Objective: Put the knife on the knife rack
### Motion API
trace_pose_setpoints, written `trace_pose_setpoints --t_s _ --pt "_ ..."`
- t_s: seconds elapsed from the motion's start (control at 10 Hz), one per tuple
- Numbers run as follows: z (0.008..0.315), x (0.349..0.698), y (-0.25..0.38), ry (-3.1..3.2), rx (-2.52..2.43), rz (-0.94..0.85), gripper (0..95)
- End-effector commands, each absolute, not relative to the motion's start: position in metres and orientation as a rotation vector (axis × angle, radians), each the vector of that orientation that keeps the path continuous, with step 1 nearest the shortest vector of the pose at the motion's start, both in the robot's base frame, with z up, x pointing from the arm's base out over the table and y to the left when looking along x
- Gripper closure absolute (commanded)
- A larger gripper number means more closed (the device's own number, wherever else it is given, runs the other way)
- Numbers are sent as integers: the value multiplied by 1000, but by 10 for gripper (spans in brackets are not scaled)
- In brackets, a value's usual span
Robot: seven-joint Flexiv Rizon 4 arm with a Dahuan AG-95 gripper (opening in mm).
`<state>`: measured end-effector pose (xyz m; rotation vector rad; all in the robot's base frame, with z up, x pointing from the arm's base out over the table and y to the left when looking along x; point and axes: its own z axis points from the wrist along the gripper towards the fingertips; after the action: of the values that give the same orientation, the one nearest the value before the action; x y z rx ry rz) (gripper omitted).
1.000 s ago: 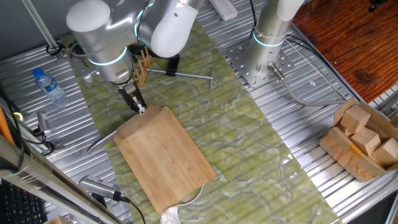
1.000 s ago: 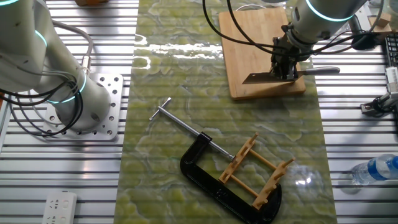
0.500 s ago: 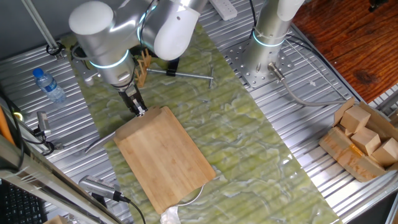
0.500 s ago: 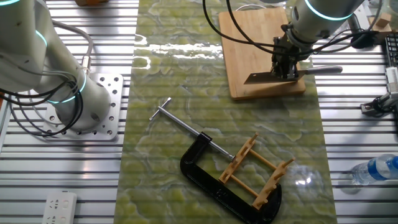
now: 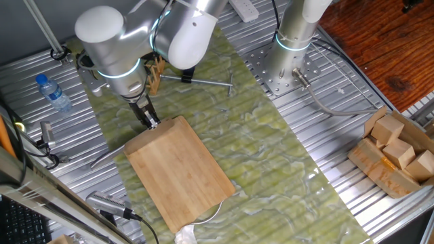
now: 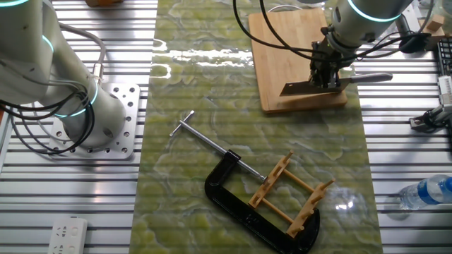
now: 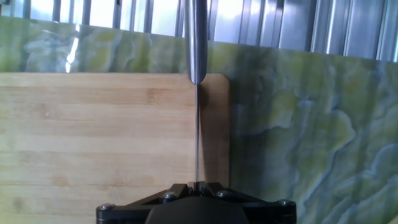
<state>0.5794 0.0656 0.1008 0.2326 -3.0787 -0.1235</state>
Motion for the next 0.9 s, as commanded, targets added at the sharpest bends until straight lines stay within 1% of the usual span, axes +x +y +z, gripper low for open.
trace_pose_setpoints --t_s 0.1,0.9 --pt "100 579 67 -3082 230 -129 950" --pt "97 579 68 -3103 210 -131 950"
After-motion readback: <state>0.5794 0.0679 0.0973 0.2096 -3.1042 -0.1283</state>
